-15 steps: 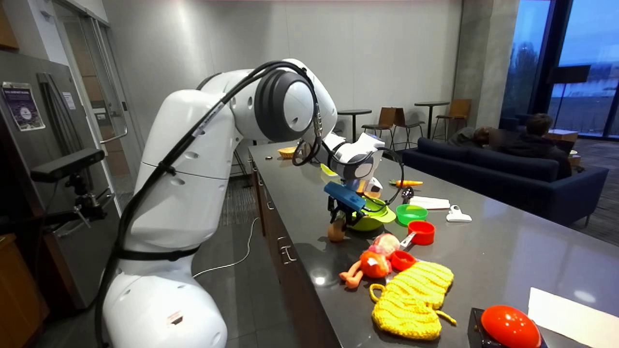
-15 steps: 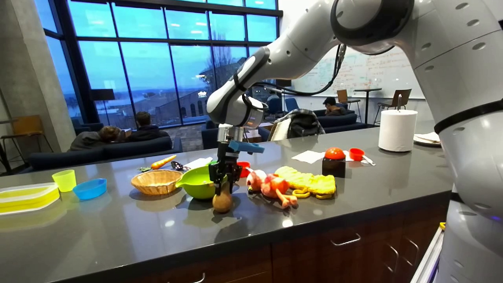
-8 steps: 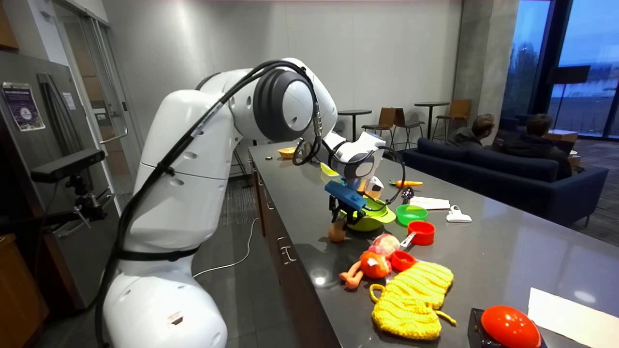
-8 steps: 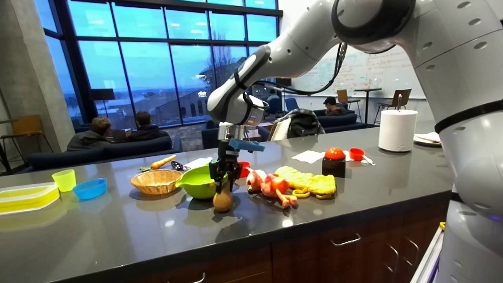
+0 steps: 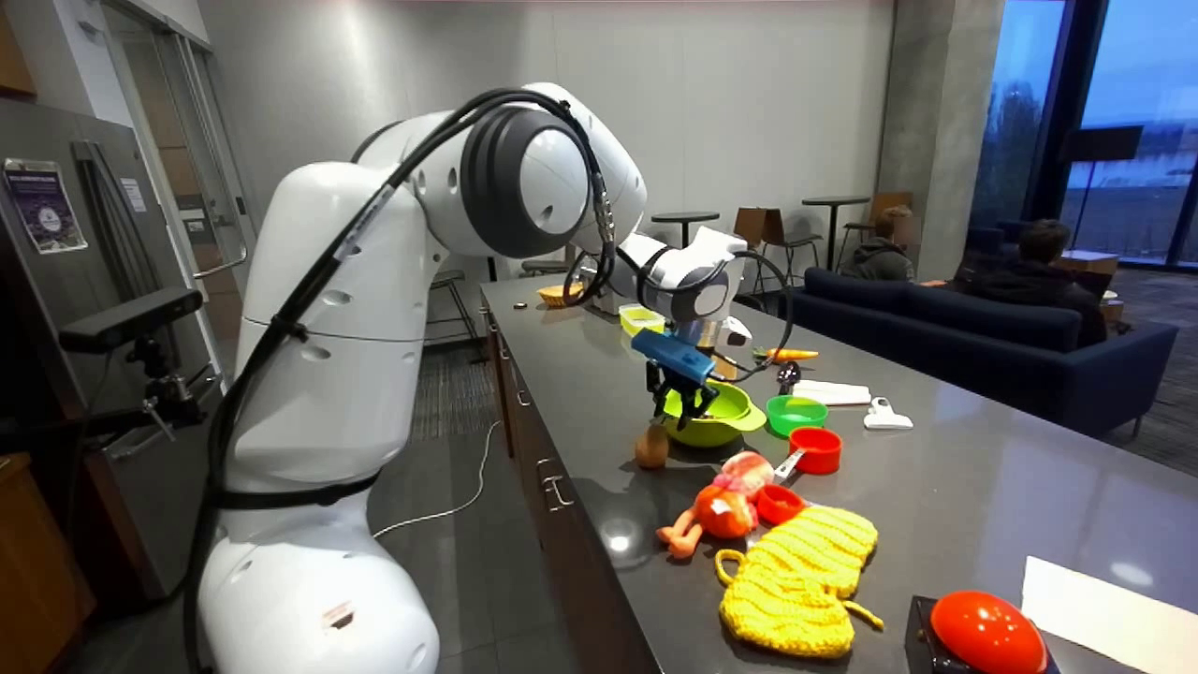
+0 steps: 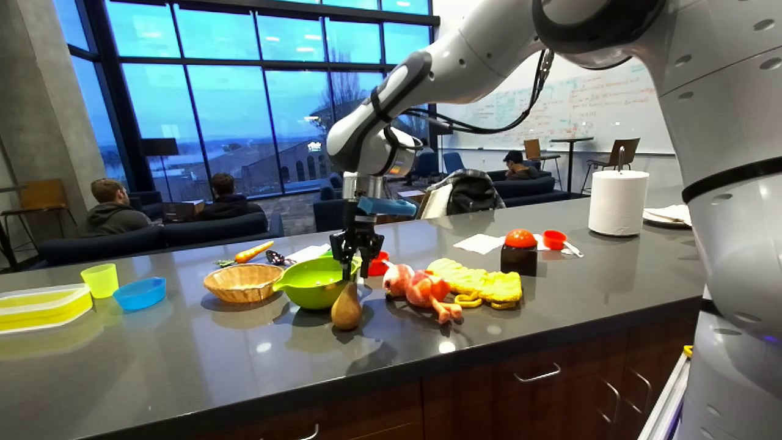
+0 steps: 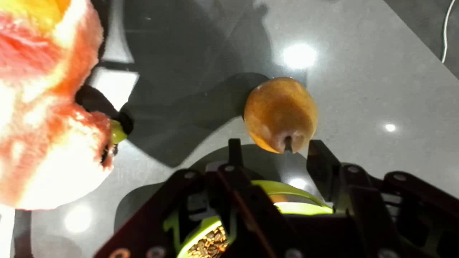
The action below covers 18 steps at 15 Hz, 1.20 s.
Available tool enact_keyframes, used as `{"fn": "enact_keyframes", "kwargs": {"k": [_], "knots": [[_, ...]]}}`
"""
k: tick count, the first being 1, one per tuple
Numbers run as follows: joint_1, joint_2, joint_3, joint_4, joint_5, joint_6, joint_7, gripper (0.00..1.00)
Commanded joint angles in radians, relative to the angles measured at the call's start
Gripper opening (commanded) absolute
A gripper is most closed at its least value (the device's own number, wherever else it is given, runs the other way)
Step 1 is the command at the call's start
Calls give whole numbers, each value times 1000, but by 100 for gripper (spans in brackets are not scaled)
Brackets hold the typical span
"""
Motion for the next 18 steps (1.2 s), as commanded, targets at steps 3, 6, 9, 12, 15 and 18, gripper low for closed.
{"fn": "enact_keyframes", "kwargs": {"k": [3, 6, 9, 12, 15, 18], "knots": [[9, -68, -6, -49, -7, -37, 68, 80], [12, -91, 1, -102, 29, -15, 86, 91], [17, -108, 6, -153, 70, 11, 91, 100], [20, -112, 12, -190, 103, 38, 83, 100], [24, -119, 0, -214, 72, 46, 112, 100], [38, -136, -35, -230, -60, 14, 223, 100]]}}
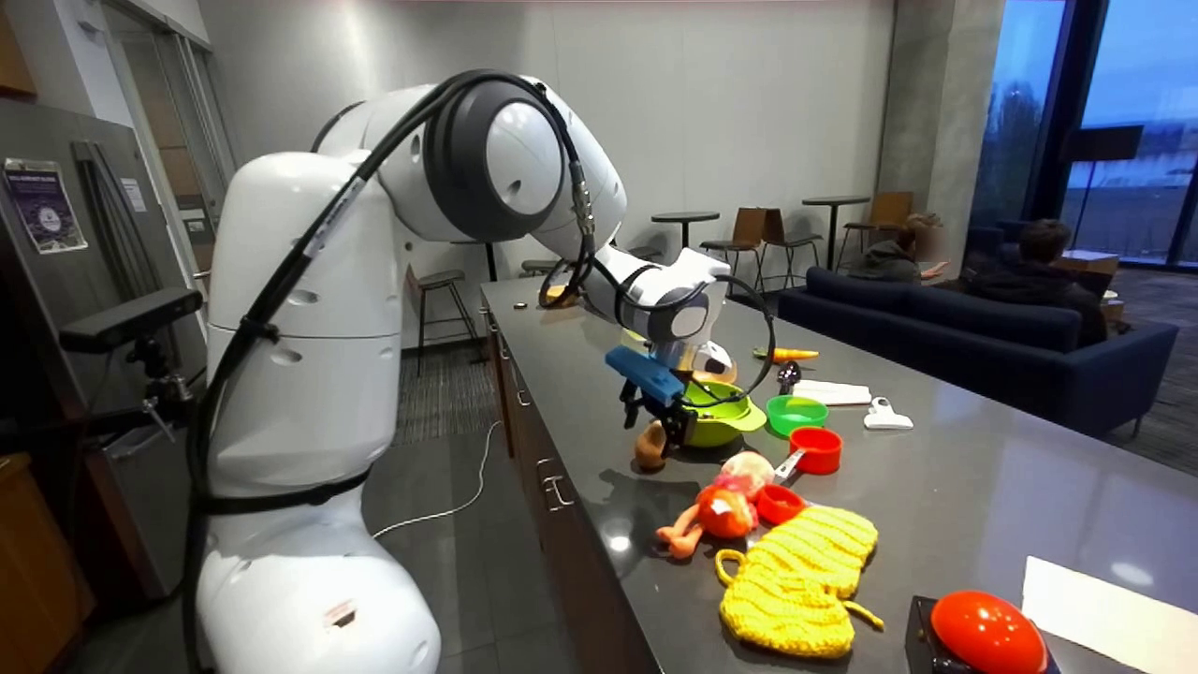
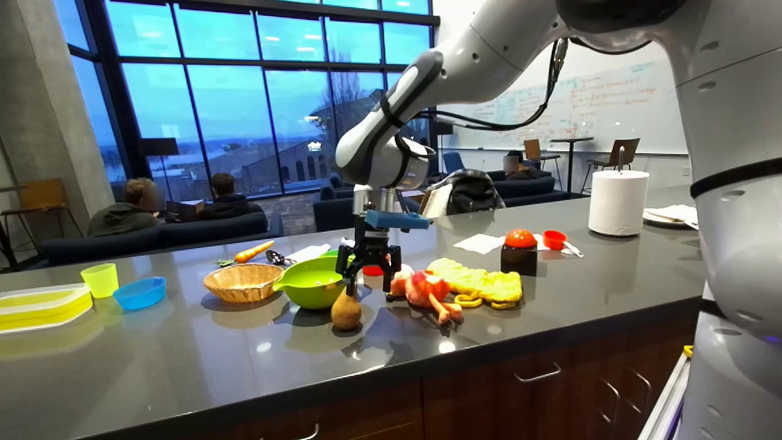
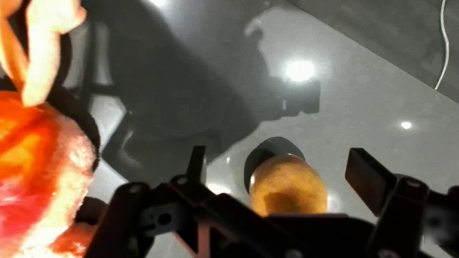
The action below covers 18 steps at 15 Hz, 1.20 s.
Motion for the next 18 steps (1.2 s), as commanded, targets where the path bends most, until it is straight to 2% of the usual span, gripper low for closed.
{"fn": "enact_keyframes", "kwargs": {"k": [1, 4, 8, 12, 18], "knots": [[24, -60, -44, -47, -143, -32, 135, 100], [27, -75, -55, -53, -221, -67, 205, 100], [32, -83, -43, -83, -204, -43, 243, 100], [48, -84, -59, -95, -283, -66, 318, 100], [38, -44, -68, -42, -368, -89, 295, 100]]}}
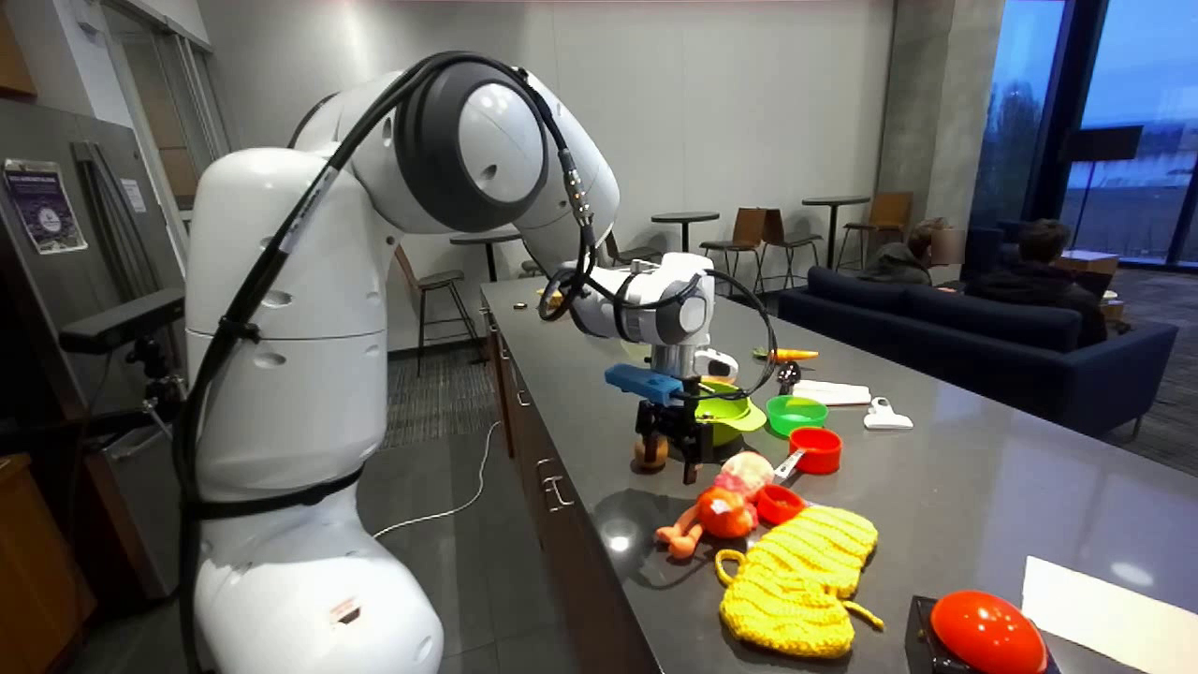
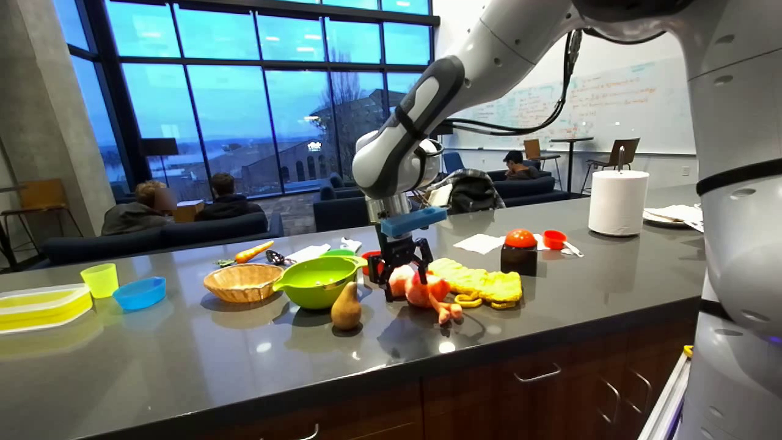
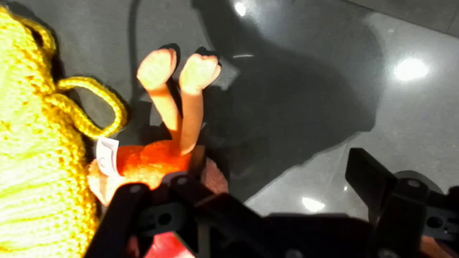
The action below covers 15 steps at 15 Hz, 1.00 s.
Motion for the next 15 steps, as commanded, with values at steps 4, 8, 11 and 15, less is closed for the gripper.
{"fn": "enact_keyframes", "kwargs": {"k": [4, 8, 11, 15], "knots": [[-5, 50, -31, 97, -53, -41, -25, 100], [-16, 99, -56, 182, -88, -70, -53, 100], [-28, 133, -68, 232, -88, -76, -84, 100], [-44, 166, -72, 259, -64, -56, -116, 100]]}}
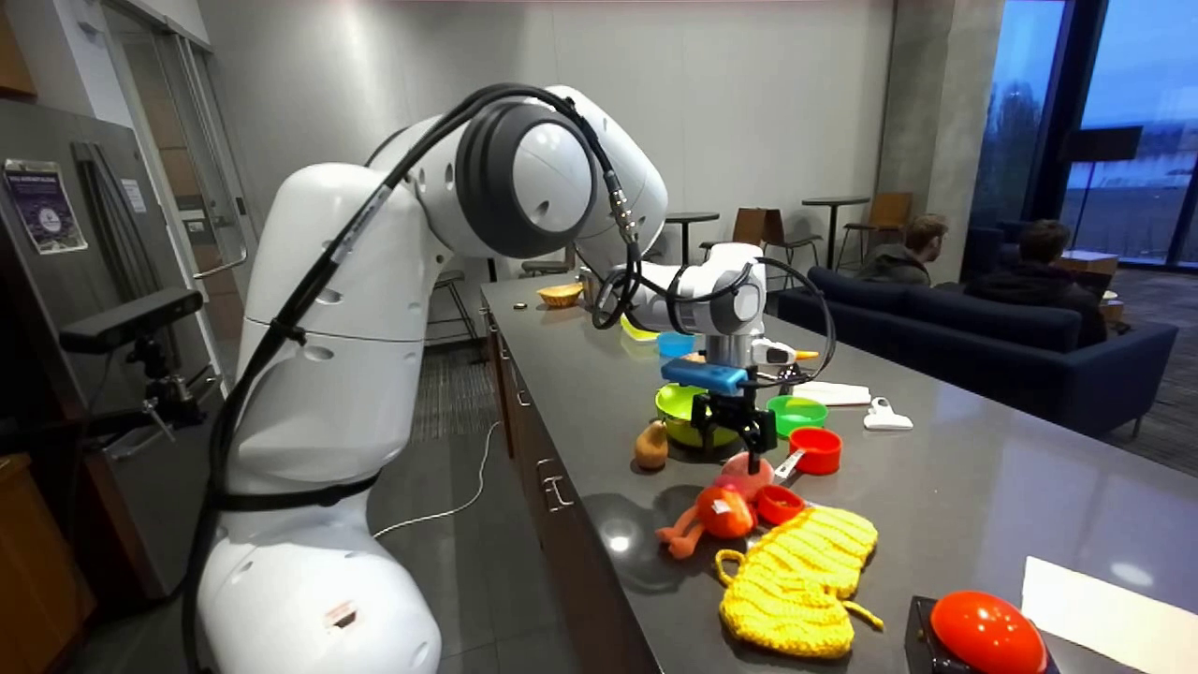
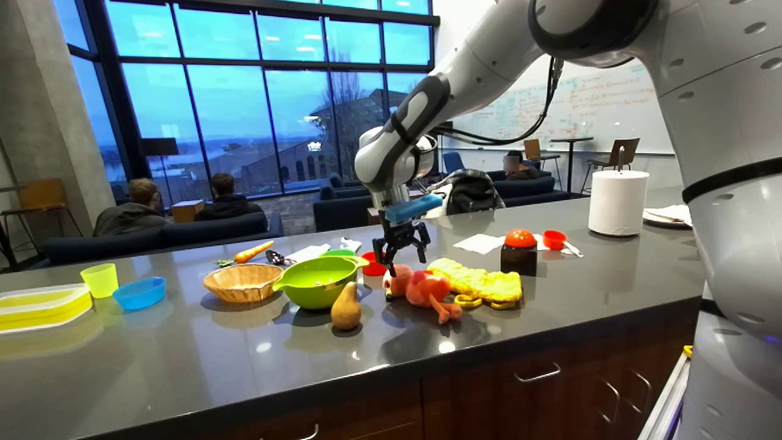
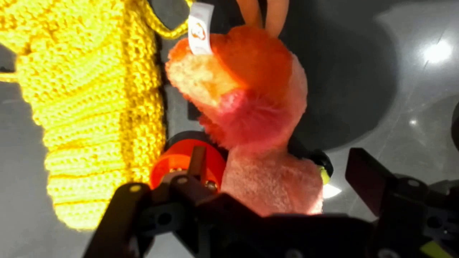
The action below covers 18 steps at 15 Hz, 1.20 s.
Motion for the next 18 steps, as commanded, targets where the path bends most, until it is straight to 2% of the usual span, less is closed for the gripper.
{"fn": "enact_keyframes", "kwargs": {"k": [1, 17, 18], "knots": [[-12, 35, -2, 37, 15, -3, -34, 100], [-43, 73, 5, 3, 109, 50, -93, 100], [-44, 74, 5, 2, 115, 52, -97, 88]]}}
